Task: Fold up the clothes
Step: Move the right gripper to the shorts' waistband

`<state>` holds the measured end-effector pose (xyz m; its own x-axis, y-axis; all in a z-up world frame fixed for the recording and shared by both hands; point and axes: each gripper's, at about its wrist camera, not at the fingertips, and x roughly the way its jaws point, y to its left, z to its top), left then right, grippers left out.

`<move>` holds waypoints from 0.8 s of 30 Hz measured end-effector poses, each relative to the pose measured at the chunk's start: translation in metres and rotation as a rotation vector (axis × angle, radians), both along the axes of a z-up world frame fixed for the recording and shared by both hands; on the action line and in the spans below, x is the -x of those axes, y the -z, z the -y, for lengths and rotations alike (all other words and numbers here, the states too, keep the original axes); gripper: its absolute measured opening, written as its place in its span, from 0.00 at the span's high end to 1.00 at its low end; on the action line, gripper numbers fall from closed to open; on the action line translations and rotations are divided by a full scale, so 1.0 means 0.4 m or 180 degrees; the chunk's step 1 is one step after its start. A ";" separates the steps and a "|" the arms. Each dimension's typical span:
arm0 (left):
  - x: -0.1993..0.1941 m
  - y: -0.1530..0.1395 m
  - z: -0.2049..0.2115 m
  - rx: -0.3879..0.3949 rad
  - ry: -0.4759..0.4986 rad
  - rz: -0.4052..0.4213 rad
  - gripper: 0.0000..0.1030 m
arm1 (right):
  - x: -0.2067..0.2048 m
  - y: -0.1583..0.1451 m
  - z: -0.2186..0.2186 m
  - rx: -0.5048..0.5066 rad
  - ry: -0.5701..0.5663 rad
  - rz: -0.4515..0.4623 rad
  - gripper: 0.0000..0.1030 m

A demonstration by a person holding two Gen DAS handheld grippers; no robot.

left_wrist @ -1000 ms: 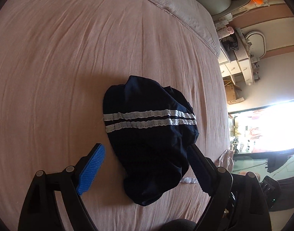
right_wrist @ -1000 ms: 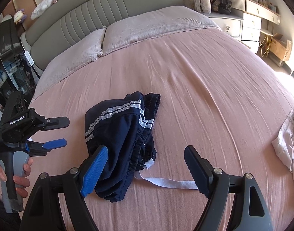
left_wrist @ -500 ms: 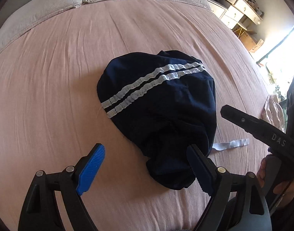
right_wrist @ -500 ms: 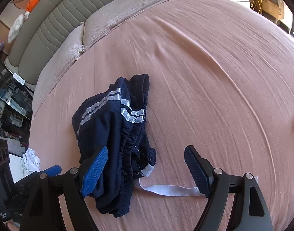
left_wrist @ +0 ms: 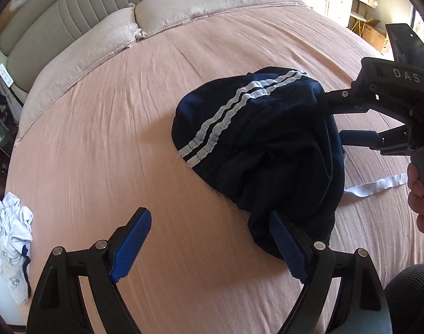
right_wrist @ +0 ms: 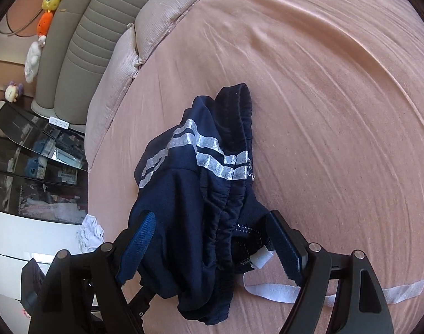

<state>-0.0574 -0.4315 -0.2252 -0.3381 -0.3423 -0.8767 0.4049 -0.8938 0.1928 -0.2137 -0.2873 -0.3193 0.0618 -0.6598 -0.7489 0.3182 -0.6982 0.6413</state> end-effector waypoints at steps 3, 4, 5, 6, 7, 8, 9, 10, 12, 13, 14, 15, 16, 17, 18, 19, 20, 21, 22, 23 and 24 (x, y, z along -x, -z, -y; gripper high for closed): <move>0.019 0.001 -0.020 -0.0036 0.0005 -0.0035 0.16 | 0.007 -0.003 0.015 -0.0156 -0.0063 -0.0085 0.20; 0.024 0.003 -0.025 -0.0049 0.0012 -0.0037 0.16 | 0.011 -0.003 0.016 -0.0151 -0.0081 -0.0073 0.21; 0.029 0.004 -0.030 -0.0058 0.0019 -0.0038 0.16 | 0.016 0.000 0.016 -0.0122 -0.0087 -0.0033 0.21; 0.033 0.006 -0.035 -0.0031 0.0022 -0.0039 0.16 | 0.020 0.005 0.016 -0.0101 -0.0079 0.0010 0.21; 0.036 0.007 -0.040 0.0002 0.0025 -0.0040 0.16 | 0.025 0.009 0.017 -0.0087 -0.0063 0.0050 0.21; 0.040 0.009 -0.044 0.0034 0.0027 -0.0041 0.16 | 0.031 0.015 0.017 -0.0082 -0.0054 0.0082 0.21; 0.045 0.013 -0.045 0.0027 0.0028 -0.0039 0.16 | 0.037 0.021 0.019 -0.0090 -0.0053 0.0106 0.21; 0.051 0.017 -0.046 0.0015 0.0029 -0.0035 0.16 | 0.043 0.025 0.022 -0.0115 -0.0053 0.0132 0.21; 0.059 0.028 -0.058 -0.0019 0.0011 -0.0037 0.16 | 0.054 0.031 0.035 -0.0181 -0.0078 0.0178 0.21; 0.062 0.030 -0.057 -0.0026 -0.0008 -0.0039 0.16 | 0.057 0.029 0.040 -0.0190 -0.0106 0.0191 0.21; 0.065 0.031 -0.056 -0.0031 -0.0028 -0.0040 0.16 | 0.061 0.025 0.045 -0.0200 -0.0130 0.0196 0.20; 0.068 0.032 -0.053 -0.0046 -0.0041 -0.0048 0.16 | 0.066 0.021 0.051 -0.0218 -0.0152 0.0201 0.20; 0.069 0.031 -0.051 -0.0059 -0.0051 -0.0063 0.16 | 0.069 0.019 0.054 -0.0244 -0.0181 0.0216 0.21; 0.070 0.031 -0.049 -0.0062 -0.0061 -0.0076 0.16 | 0.073 0.017 0.056 -0.0270 -0.0211 0.0236 0.21; 0.072 0.031 -0.047 -0.0054 -0.0066 -0.0082 0.16 | 0.076 0.016 0.060 -0.0288 -0.0239 0.0255 0.21; 0.073 0.032 -0.045 -0.0043 -0.0062 -0.0082 0.16 | 0.079 0.014 0.064 -0.0304 -0.0261 0.0268 0.20; 0.076 0.036 -0.044 -0.0030 -0.0066 -0.0079 0.16 | 0.081 0.012 0.069 -0.0328 -0.0280 0.0268 0.21; 0.076 0.037 -0.043 -0.0019 -0.0079 -0.0085 0.16 | 0.081 0.010 0.074 -0.0359 -0.0295 0.0261 0.20; 0.077 0.039 -0.041 -0.0027 -0.0087 -0.0089 0.16 | 0.081 0.009 0.080 -0.0395 -0.0308 0.0253 0.20; 0.078 0.040 -0.040 -0.0035 -0.0093 -0.0089 0.16 | 0.081 0.008 0.085 -0.0428 -0.0323 0.0243 0.20; 0.079 0.041 -0.038 -0.0043 -0.0097 -0.0088 0.16 | 0.080 0.007 0.089 -0.0457 -0.0340 0.0232 0.21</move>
<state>-0.0889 -0.4161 -0.2417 -0.3517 -0.3410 -0.8718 0.4371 -0.8834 0.1692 -0.2455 -0.3227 -0.3221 0.1832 -0.5334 -0.8258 0.3518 -0.7488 0.5617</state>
